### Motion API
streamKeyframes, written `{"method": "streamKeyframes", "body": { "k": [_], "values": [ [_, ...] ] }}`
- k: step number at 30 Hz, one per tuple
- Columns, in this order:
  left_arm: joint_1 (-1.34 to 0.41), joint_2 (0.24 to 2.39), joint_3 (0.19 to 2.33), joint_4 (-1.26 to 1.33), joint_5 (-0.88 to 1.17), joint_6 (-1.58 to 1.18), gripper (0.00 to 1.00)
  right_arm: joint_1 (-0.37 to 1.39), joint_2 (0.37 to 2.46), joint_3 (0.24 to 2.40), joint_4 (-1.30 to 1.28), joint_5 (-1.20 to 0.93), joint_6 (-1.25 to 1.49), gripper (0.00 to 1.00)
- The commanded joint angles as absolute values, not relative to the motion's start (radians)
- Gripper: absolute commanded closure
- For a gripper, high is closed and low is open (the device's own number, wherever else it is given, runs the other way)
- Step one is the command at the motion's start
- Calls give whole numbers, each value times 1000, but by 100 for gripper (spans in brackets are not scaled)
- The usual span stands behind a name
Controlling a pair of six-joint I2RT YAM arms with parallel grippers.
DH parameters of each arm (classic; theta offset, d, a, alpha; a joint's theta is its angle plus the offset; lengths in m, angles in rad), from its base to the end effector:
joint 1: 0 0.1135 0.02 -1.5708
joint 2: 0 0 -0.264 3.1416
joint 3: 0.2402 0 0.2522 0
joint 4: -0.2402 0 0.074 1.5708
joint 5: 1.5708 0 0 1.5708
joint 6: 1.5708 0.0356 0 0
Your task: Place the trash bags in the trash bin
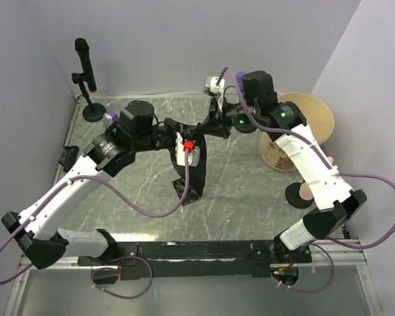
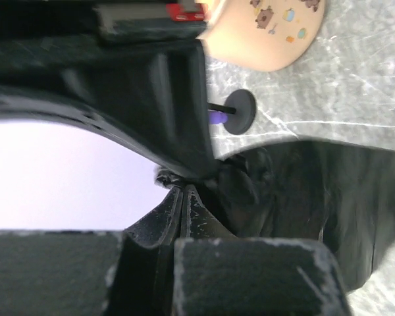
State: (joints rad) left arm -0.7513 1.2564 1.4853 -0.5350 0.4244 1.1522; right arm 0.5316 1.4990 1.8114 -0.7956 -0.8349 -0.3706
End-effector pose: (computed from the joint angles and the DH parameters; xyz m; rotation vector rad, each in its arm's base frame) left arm 0.1835 -0.1915 0.4465 1.6562 0.8257 -0.1193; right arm 0.2473 0.1760 0.4637 -1.3138 1.5190 0.9519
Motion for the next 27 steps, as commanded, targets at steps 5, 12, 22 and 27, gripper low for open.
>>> {"method": "streamKeyframes", "body": {
  "k": [5,12,22,27],
  "values": [
    [-744,1355,1551,-552,382,1238,99,562,1440,1896,-778,-1045,-396,100],
    [-796,1212,1473,-343,492,1203,99,537,1519,1840,-791,-664,-385,100],
    [-765,1260,1467,-522,462,1203,99,526,1457,1920,-667,-812,-308,100],
    [-818,1230,1511,-405,439,1155,99,531,1510,1884,-839,-699,-422,100]
  ]
}}
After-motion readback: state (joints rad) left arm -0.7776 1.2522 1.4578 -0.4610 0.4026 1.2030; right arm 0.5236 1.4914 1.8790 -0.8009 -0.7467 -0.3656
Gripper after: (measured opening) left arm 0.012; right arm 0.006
